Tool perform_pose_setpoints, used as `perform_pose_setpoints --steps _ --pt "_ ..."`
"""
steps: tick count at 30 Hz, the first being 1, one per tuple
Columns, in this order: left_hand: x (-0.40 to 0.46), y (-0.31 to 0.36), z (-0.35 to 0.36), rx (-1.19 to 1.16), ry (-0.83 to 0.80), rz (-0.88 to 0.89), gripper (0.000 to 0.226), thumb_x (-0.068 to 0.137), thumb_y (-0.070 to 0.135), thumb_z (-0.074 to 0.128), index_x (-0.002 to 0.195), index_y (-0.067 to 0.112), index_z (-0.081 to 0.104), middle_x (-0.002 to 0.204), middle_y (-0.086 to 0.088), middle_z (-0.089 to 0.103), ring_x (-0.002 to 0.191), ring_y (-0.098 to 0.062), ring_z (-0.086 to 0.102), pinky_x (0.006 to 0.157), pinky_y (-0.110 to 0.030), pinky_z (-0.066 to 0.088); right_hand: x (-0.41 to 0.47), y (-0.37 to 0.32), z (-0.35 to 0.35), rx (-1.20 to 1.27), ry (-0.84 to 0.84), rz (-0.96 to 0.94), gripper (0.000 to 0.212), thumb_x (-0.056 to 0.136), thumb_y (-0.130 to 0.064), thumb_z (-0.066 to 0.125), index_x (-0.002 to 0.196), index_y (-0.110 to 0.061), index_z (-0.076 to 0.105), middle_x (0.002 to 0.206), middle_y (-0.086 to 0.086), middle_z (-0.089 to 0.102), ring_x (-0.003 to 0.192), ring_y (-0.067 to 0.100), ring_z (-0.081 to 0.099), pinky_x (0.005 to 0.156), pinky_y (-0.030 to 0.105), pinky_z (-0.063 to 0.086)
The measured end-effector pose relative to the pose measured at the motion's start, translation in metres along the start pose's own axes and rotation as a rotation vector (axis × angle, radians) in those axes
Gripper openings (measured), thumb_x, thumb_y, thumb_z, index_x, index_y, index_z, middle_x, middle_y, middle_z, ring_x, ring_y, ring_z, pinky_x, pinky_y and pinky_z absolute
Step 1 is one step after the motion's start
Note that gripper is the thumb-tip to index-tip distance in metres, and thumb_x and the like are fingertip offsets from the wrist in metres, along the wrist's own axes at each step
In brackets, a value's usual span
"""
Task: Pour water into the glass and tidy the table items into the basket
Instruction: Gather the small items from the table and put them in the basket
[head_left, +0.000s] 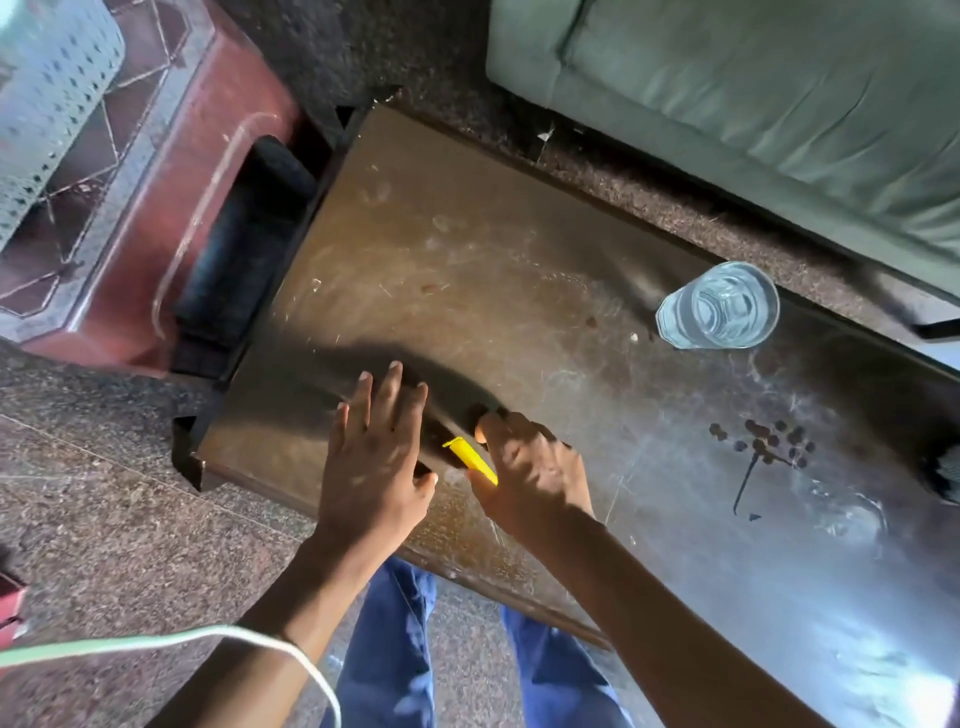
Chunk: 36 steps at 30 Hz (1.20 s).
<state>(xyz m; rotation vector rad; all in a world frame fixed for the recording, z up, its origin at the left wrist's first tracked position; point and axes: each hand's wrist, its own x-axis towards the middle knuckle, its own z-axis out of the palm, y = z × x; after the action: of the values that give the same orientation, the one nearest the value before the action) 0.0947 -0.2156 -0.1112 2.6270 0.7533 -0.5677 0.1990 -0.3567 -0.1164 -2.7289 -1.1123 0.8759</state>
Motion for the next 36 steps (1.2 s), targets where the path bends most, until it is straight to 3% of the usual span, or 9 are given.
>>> perform_pose_setpoints --steps 5,10,13,17,20,22,25,31,36 --pt "0.002 -0.003 0.004 -0.01 0.02 0.001 0.108 0.077 0.035 0.099 0.168 0.014 0.044 0.182 -0.015 0.026 0.167 -0.046 0.028 0.13 -0.065 0.036 0.003 -0.009 0.006 0.051 0.002 0.032 0.027 0.102 -0.036 0.059 0.129 -0.03 0.055 0.112 -0.003 0.072 0.077 0.018 0.062 0.066 0.027 0.045" --pt "0.0 -0.007 -0.001 -0.123 0.031 0.011 0.107 0.084 0.034 0.094 0.172 0.017 0.036 0.187 -0.004 0.013 0.173 -0.037 0.015 0.135 -0.058 0.026 0.009 -0.021 -0.014 0.257 0.069 0.147 0.02 0.095 -0.038 0.068 0.113 -0.03 0.065 0.098 -0.007 0.075 0.081 0.022 0.071 0.069 0.029 0.057" --pt "0.001 -0.015 -0.018 -0.259 0.117 0.027 0.108 0.086 0.027 0.093 0.173 0.01 0.031 0.185 -0.007 0.019 0.172 -0.033 0.022 0.135 -0.052 0.032 0.021 -0.036 -0.042 0.367 0.159 0.195 0.014 0.089 -0.033 0.073 0.102 -0.028 0.072 0.089 -0.007 0.078 0.078 0.022 0.075 0.068 0.03 0.06" --pt "0.006 -0.034 -0.057 -0.47 0.313 0.045 0.07 0.095 0.011 0.083 0.159 0.006 0.055 0.164 -0.011 0.057 0.152 -0.029 0.057 0.127 -0.023 0.035 0.044 -0.067 -0.081 0.575 0.226 0.204 0.007 0.085 -0.025 0.077 0.091 -0.023 0.075 0.084 -0.006 0.079 0.081 0.019 0.077 0.075 0.039 0.064" --pt "0.013 -0.057 -0.092 -0.549 0.42 0.094 0.043 0.101 0.009 0.075 0.144 0.008 0.07 0.146 -0.003 0.071 0.137 -0.02 0.066 0.12 -0.01 0.034 0.064 -0.099 -0.106 0.785 0.215 0.154 0.003 0.084 -0.022 0.08 0.085 -0.021 0.078 0.081 -0.006 0.079 0.082 0.012 0.077 0.079 0.041 0.064" --pt "0.018 -0.076 -0.114 -0.62 0.467 0.105 0.033 0.104 0.02 0.069 0.136 0.016 0.073 0.134 0.011 0.073 0.125 -0.012 0.07 0.114 -0.014 0.046 0.077 -0.124 -0.12 0.894 0.188 0.093 0.004 0.087 -0.024 0.081 0.085 -0.021 0.079 0.08 -0.004 0.081 0.08 0.011 0.078 0.078 0.042 0.065" --pt "0.023 -0.103 -0.147 -0.775 0.45 0.033 0.034 0.104 0.035 0.061 0.135 0.032 0.073 0.122 0.023 0.078 0.112 -0.004 0.078 0.098 -0.036 0.064 0.094 -0.162 -0.137 0.976 0.183 0.021 0.009 0.092 -0.025 0.08 0.088 -0.017 0.082 0.08 -0.001 0.082 0.079 0.014 0.079 0.079 0.045 0.066" --pt "0.029 -0.156 -0.203 -0.74 0.682 0.042 0.036 0.096 0.026 0.076 0.131 0.035 0.071 0.106 0.034 0.079 0.095 0.01 0.078 0.087 -0.03 0.068 0.132 -0.227 -0.166 1.123 0.121 -0.033 0.01 0.093 -0.025 0.08 0.088 -0.016 0.082 0.084 0.005 0.084 0.085 0.024 0.082 0.087 0.052 0.066" --pt "0.048 -0.206 -0.234 -0.472 0.783 -0.039 0.029 0.095 0.03 0.072 0.121 0.025 0.082 0.104 0.001 0.087 0.082 -0.018 0.081 0.074 -0.037 0.065 0.175 -0.268 -0.188 1.045 0.116 -0.115 0.017 0.093 -0.034 0.078 0.099 -0.019 0.082 0.09 -0.002 0.083 0.092 0.021 0.08 0.091 0.052 0.064"
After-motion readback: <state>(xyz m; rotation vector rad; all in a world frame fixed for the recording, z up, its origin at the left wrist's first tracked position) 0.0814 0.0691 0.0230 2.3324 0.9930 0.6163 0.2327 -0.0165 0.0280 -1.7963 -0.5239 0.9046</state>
